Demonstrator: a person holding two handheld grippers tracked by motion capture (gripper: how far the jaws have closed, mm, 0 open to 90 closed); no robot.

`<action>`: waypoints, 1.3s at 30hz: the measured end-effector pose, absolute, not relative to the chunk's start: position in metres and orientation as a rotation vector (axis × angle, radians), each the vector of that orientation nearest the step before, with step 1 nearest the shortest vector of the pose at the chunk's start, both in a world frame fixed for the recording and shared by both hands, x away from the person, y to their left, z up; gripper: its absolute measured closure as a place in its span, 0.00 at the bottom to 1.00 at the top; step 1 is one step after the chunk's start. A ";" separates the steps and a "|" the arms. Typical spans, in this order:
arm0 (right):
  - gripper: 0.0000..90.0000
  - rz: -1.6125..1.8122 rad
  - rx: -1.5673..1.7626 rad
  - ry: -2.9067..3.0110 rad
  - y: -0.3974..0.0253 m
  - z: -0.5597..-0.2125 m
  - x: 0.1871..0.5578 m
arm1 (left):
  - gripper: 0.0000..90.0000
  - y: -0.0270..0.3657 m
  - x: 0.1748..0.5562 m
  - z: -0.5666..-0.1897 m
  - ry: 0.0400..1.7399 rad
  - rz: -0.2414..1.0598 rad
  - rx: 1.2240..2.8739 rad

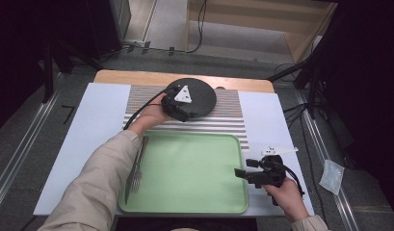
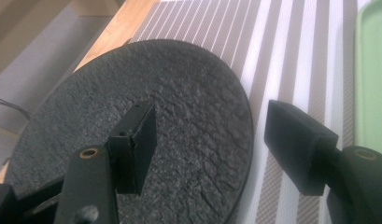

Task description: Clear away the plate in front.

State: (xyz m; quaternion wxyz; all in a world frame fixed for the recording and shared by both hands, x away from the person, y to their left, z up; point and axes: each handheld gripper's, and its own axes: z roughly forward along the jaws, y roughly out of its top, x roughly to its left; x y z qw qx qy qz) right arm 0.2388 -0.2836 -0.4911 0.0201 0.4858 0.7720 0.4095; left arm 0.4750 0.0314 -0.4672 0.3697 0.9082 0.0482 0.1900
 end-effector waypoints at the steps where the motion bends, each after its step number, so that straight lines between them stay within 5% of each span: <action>1: 0.25 1.276 1.510 2.390 -0.283 -0.491 0.239 | 0.39 0.031 0.474 -0.468 0.104 0.510 2.334; 22: 0.25 1.266 1.506 2.395 -0.284 -0.491 0.239 | 0.42 0.029 0.458 -0.495 -0.188 0.849 2.374; 35: 0.25 1.254 1.506 2.397 -0.284 -0.492 0.239 | 0.51 0.030 0.460 -0.507 -0.261 0.965 2.413; 39: 0.25 1.250 1.506 2.397 -0.284 -0.492 0.240 | 0.61 0.032 0.459 -0.508 -0.369 0.999 2.411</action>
